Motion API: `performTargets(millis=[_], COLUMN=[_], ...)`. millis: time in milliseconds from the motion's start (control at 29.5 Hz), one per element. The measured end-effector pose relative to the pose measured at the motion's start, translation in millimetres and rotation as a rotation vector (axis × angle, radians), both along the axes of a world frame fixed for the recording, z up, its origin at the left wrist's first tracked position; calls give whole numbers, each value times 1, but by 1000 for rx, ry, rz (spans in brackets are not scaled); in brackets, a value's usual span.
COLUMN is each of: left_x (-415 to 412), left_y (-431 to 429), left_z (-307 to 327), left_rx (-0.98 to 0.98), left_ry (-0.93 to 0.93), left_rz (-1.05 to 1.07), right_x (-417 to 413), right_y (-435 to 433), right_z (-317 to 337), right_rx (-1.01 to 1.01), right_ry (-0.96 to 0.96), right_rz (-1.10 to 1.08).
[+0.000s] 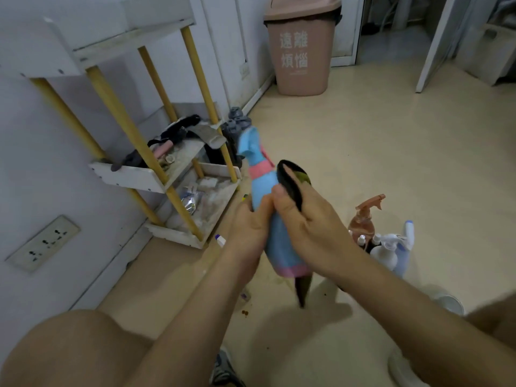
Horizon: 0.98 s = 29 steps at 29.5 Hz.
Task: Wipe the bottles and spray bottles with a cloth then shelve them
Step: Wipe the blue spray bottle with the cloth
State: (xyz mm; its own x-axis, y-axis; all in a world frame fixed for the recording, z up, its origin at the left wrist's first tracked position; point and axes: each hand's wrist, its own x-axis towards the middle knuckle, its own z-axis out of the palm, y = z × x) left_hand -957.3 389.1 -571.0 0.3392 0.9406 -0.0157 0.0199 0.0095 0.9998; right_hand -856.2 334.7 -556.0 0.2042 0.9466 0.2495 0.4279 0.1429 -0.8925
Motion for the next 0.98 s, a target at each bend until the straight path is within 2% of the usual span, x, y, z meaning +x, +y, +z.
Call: performTargets(millis=[102, 203, 271, 339, 407, 474, 542, 644, 712, 813, 881, 983], left_x=[7, 3, 0, 0, 0, 2, 3, 4, 3, -6, -13, -13], left_y=[-13, -21, -25, -24, -19, -9, -2, 3, 3, 8, 6, -6], left_z=[-1, -1, -3, -5, -1, 5, 16, 23, 23, 22, 25, 27], left_rx=[63, 128, 197, 258, 263, 187, 102, 48, 76, 182, 124, -32], left_ry=[191, 399, 547, 554, 450, 248, 39, -245, -297, -138, -70, -83], left_rz=[-170, -261, -206, -101, 17, 141, 219, 241, 252, 248, 219, 232], right_x=[9, 16, 17, 14, 13, 13, 14, 10, 4, -5, -12, -31], right_y=[2, 2, 1, -4, -9, -11, -12, -12, -15, -19, -20, -20], right_z=[14, 14, 9, 3, -5, -10, -10, -6, -3, -4, -10, -22], right_rx=[-113, -289, -367, -412, -429, -471, -507, -483, -416, -229, -82, 48], right_ry=[226, 406, 549, 631, 677, 737, 875, 1111, 1214, 1165, 956, 529], right_rz=[5, -95, -121, -101, -54, -17, -8, 25, 47, -15, -153, -265])
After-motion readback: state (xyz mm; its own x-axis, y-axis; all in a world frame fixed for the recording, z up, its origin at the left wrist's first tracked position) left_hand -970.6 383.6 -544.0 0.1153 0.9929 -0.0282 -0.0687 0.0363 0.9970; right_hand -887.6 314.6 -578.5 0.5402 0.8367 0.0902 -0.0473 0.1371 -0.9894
